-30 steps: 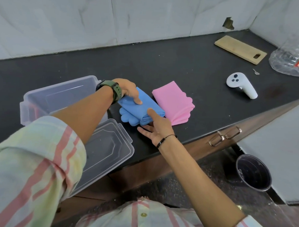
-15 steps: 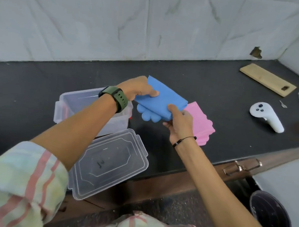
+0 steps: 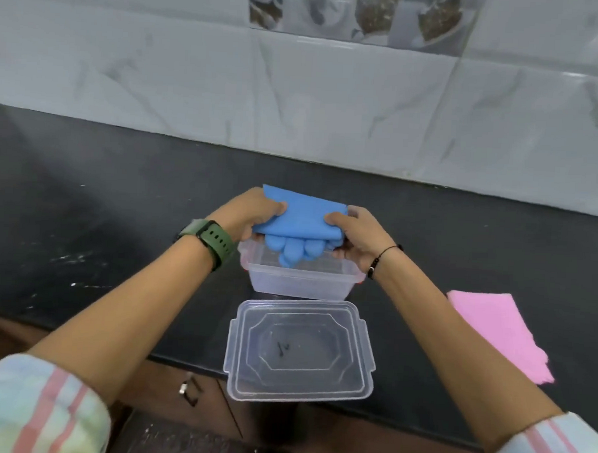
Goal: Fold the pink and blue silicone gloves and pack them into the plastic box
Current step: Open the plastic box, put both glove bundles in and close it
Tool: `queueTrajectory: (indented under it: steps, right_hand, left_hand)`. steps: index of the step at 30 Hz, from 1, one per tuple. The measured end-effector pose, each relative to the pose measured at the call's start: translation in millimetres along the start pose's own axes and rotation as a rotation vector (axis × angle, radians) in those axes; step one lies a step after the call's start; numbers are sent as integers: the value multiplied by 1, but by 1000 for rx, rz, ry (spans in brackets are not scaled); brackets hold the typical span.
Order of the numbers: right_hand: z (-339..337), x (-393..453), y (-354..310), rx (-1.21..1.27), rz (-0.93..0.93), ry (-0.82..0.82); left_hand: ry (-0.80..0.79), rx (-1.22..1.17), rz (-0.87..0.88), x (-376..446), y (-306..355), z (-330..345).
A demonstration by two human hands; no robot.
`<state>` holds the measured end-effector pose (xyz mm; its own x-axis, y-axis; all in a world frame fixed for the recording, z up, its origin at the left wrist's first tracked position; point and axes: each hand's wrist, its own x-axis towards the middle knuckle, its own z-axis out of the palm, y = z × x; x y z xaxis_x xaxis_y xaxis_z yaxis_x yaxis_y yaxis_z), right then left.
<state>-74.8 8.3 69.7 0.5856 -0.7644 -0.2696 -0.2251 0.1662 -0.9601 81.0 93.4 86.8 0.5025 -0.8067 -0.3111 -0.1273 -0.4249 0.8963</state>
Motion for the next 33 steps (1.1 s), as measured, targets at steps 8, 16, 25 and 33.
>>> queueTrajectory:
  steps: [8,16,25,33]
  right_hand:
    - [-9,25,3,-365,156,-168]
    - [-3,26,-2,-774,207,-157]
    - [22,19,18,-1423,41,-111]
    - [31,16,13,-1689,-183,-164]
  left_hand:
    - [47,-14,-150,-2,-11,14]
    - [45,111,-245,3,-19,41]
    - [-75,714,-178,14,-30,50]
    - [102,1405,442,12,-21,59]
